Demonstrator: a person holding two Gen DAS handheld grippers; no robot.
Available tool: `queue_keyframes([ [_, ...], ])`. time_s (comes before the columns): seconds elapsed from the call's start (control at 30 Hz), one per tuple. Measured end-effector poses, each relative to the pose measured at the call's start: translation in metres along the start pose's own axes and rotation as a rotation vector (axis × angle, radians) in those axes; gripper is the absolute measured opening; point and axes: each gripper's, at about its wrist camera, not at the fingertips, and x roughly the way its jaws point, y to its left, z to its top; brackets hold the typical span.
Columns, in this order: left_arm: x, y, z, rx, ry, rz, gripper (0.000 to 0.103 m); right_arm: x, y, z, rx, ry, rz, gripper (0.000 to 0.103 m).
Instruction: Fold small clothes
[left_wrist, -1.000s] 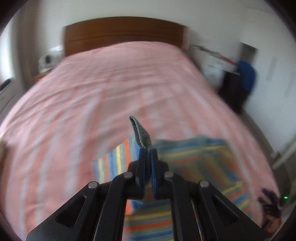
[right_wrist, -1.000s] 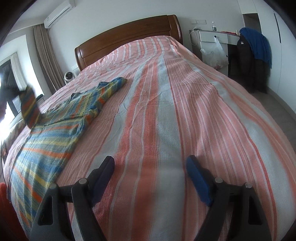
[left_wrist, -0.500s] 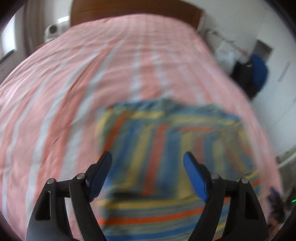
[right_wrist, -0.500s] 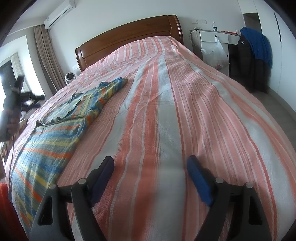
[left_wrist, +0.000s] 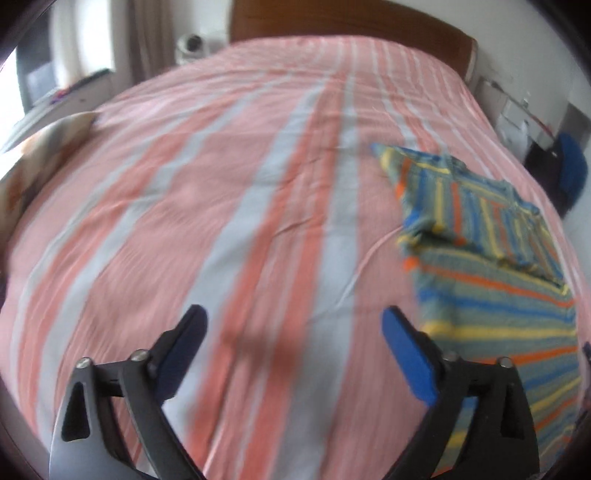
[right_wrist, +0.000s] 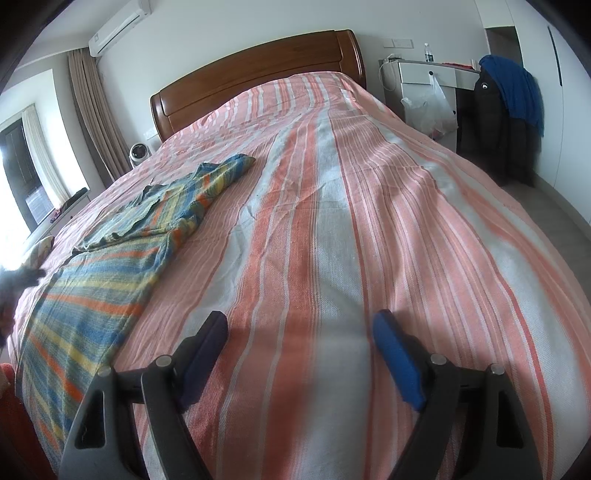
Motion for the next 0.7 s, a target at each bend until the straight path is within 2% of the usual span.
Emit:
queue_keyframes([
  [0.1,0.011,0.012,-0.02,-0.041,-0.004,0.027,0.098,0.0,0.0,0.0,-0.001,-0.001,0.0,0.081],
  [0.2,0.017,0.019,-0.034,-0.03,-0.093,0.014,0.101,-0.001,0.0,0.0,0.001,-0.004,0.002,0.081],
  [0.33,0.025,0.013,-0.029,-0.014,-0.081,0.028,0.103,-0.002,0.0,0.0,0.002,-0.006,0.003,0.081],
  [0.7,0.014,0.024,-0.039,-0.015,-0.094,0.029,0.103,-0.003,0.0,0.0,0.0,-0.007,0.002,0.081],
])
